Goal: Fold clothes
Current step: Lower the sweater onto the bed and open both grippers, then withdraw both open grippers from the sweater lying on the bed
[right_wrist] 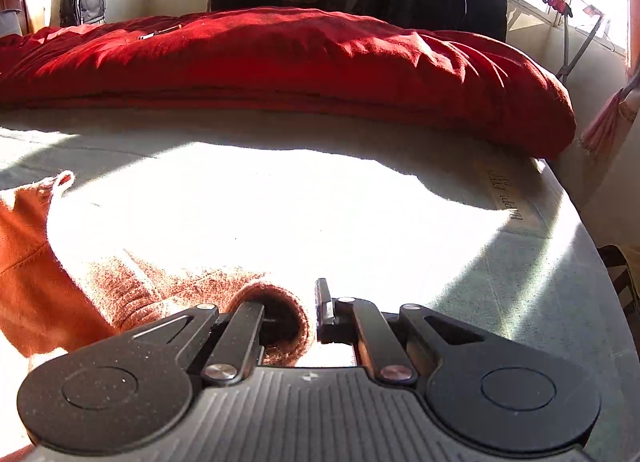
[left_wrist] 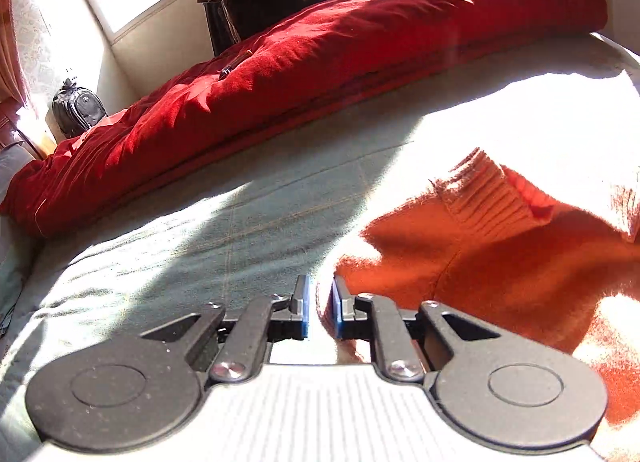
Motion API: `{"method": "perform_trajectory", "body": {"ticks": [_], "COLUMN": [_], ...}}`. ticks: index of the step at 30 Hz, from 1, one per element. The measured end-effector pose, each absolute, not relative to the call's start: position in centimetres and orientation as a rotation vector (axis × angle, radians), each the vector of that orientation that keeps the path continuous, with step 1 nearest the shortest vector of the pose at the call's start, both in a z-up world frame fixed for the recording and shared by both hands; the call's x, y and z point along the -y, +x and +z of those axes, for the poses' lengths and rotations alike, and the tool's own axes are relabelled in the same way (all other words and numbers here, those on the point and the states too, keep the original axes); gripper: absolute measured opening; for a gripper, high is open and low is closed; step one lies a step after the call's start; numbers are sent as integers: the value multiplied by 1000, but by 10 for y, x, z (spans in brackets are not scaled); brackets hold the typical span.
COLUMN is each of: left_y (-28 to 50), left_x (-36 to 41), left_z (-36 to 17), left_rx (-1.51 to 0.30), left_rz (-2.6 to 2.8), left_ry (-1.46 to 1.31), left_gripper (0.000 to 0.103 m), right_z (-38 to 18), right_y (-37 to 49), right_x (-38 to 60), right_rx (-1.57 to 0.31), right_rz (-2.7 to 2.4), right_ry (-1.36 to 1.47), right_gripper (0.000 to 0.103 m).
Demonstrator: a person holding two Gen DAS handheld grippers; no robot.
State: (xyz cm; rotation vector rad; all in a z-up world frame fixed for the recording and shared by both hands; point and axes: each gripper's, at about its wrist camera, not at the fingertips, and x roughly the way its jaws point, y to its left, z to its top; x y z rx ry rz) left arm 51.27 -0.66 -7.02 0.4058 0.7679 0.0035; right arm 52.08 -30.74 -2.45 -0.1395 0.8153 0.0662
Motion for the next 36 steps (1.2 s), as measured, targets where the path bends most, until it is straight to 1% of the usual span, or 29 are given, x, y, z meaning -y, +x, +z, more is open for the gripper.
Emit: {"method": "perform_trajectory", "body": {"ticks": [1,2,3,5,6,9,15,19,24,30,34,35,36], "left_y": [510,507,504,494,488,467,401,351,294,241,208,200,192], "left_x": [8,9,9,8,7,3,-3,-9,-7,-12,-15,-15,-14], "left_z": [-72,-74,-73,-64,-58,-41,-10,3,10,9,1,-1,-4], "left_rx": [-777,-786,-787,-782,-785,-798,-831,-855,-845,-844,-848,-847,-844], "left_rz": [-10,-23,-31,-48,-62,-101,-179,-244,-283,-291,-291,-293,-293], "left_ry": [417,428,434,421,405,371,324,269,275,187,112,93,85], "left_gripper": [14,14,14,14,14,16,18,35,36,36,36,36,36], "right_z": [-28,-31,-30,-22,-15,11,49,54,49,34,24,22,20], "right_y": [518,516,513,503,496,470,395,346,292,239,206,198,190], "right_x": [308,308,309,312,314,317,328,335,334,325,318,316,314], "right_rx": [-823,-832,-834,-833,-834,-814,-808,-830,-845,-852,-824,-816,-807], "right_rz": [67,67,78,98,112,159,209,214,216,219,217,216,216], "right_ry": [-141,-143,-137,-128,-124,-112,-102,-123,-139,-116,-55,-38,-20], "right_gripper": [20,33,36,38,43,52,55,55,55,55,55,56,59]}}
